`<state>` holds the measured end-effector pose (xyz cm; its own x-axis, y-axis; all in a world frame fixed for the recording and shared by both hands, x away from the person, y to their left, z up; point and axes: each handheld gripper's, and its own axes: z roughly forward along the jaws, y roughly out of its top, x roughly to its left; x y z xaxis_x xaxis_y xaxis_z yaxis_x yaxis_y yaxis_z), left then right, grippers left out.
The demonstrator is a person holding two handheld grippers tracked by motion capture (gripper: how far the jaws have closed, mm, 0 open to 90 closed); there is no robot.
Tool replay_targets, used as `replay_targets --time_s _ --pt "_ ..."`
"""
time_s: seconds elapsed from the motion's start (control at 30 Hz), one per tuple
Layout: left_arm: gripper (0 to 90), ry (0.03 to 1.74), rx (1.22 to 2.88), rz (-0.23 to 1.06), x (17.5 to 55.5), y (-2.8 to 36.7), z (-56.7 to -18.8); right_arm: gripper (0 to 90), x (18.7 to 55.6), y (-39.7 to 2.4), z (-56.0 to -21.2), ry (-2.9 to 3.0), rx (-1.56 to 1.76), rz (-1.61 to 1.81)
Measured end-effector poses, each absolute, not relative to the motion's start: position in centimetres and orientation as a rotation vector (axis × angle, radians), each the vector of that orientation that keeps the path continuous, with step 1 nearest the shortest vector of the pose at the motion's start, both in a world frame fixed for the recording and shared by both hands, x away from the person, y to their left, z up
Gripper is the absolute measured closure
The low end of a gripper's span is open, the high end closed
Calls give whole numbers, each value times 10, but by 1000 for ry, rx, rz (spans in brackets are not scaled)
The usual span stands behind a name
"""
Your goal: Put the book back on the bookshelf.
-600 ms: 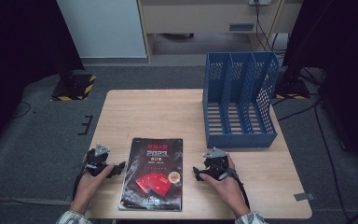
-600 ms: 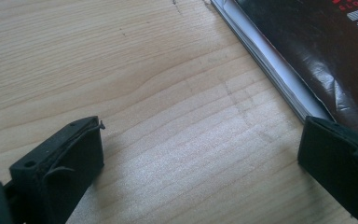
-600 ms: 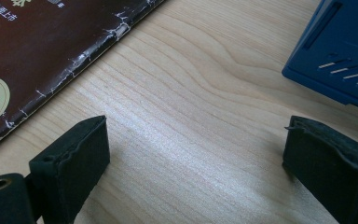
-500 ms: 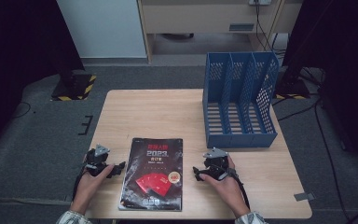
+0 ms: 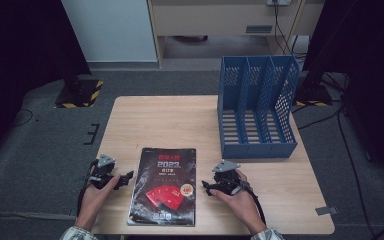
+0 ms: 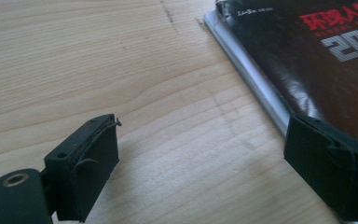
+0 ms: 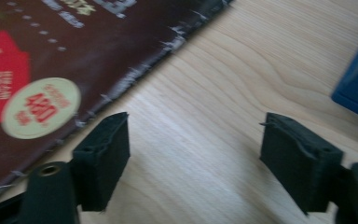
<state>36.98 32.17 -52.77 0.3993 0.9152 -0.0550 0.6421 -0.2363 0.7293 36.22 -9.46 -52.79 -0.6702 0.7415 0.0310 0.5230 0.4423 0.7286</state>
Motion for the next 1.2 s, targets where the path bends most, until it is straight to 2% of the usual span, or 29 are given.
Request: replay_targets --time_s 0.3,0.37,0.6,1.0,1.2 --pt "154 1272 1991 458 359 308 -521 415 353 -77 -524 2470 969 1126" --pt "158 1266 1990 458 356 306 -519 415 351 -75 -524 2488 956 1127" --pt "168 1275 1995 432 346 296 -517 309 347 -65 -524 2506 932 1143" --pt "186 1267 2040 407 342 282 -520 218 343 -42 -532 2515 926 1128" --pt "198 1264 2053 379 342 277 -524 204 344 -41 -533 2514 947 1135"
